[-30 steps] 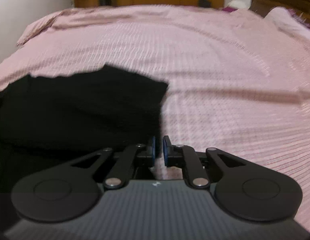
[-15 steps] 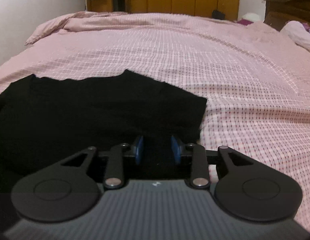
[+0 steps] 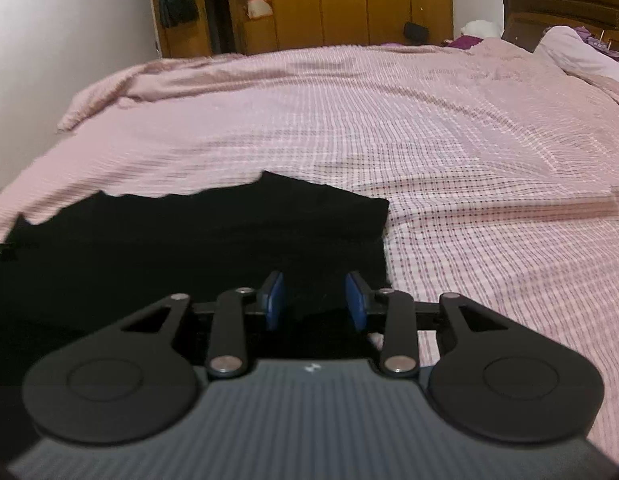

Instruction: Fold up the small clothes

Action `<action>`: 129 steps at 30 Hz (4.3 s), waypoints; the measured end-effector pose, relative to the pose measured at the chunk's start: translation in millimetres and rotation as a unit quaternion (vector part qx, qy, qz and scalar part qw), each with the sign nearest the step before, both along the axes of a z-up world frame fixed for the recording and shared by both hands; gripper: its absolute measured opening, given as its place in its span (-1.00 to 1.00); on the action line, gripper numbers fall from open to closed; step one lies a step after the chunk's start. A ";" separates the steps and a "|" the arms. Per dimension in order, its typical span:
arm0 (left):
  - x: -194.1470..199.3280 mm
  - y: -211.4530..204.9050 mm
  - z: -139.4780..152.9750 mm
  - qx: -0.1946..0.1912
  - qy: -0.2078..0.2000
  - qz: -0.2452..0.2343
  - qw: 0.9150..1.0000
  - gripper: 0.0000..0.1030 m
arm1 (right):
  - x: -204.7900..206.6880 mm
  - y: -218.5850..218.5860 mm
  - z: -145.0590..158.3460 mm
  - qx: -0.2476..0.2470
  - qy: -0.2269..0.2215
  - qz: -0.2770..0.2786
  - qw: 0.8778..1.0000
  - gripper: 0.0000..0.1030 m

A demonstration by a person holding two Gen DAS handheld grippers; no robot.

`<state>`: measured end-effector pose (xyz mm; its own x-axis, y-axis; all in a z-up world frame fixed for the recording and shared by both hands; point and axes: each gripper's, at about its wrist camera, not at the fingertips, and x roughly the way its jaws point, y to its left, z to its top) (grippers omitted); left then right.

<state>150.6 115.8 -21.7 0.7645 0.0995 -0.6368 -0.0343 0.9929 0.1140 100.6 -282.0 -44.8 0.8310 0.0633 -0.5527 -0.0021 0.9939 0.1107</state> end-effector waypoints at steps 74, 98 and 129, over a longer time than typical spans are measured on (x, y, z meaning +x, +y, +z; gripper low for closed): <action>-271.8 -30.2 -71.4 -0.078 0.028 -0.032 0.996 0.52 | -202.5 19.3 -65.9 0.002 0.054 -0.052 0.997 -0.11; -269.4 -30.9 -73.4 -0.111 0.029 -0.042 0.993 0.11 | -213.4 17.6 -72.6 0.078 0.058 -0.034 0.995 0.00; -264.9 -26.1 -77.8 -0.129 0.044 -0.033 0.990 0.12 | -219.2 -0.3 -78.7 0.135 0.056 -0.024 0.989 -0.57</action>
<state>-114.3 89.7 -99.5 0.7043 -0.1229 -0.6992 0.0300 0.9892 -0.1436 -118.7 -282.3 -123.4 0.7717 0.1826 -0.6092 0.0717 0.9268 0.3686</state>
